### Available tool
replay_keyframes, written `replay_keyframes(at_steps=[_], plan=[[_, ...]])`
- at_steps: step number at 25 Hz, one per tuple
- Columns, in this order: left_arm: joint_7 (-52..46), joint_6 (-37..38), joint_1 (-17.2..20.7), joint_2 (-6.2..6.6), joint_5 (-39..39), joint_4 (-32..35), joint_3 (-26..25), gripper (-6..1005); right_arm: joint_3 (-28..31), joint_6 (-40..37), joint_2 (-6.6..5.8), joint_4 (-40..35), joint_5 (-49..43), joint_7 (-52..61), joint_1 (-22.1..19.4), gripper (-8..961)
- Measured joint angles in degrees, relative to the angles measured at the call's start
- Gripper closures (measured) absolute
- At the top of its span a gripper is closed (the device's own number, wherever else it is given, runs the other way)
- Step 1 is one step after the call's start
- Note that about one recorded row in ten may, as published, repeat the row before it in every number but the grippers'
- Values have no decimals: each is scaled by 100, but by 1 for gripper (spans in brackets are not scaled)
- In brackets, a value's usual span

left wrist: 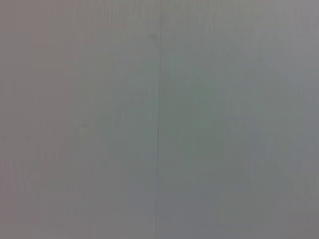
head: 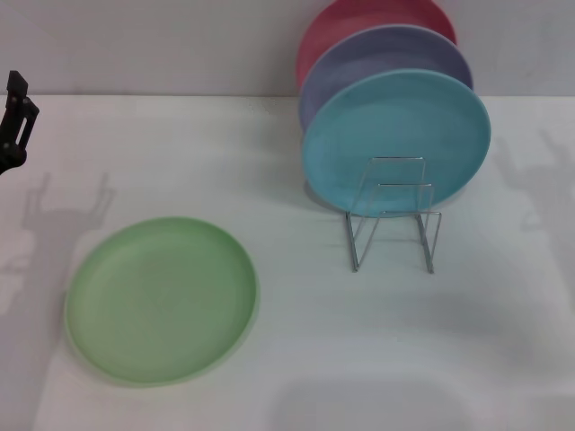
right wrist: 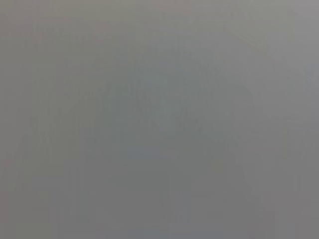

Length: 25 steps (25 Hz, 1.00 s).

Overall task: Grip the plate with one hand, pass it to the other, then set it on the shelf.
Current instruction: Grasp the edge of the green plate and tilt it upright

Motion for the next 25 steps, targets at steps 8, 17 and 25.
replay_keyframes(at_steps=[8, 17, 25], plan=[[0, 9, 0, -7, 1, -7, 25, 155, 25, -12, 17, 34, 0, -54, -86, 237], [0, 1, 2, -16, 1, -6, 18, 155, 23, -22, 15, 125, 0, 20, -149, 236], [142, 9, -3, -5, -16, 90, 1, 156, -2, -60, 5, 237, -22, 149, -208, 237]])
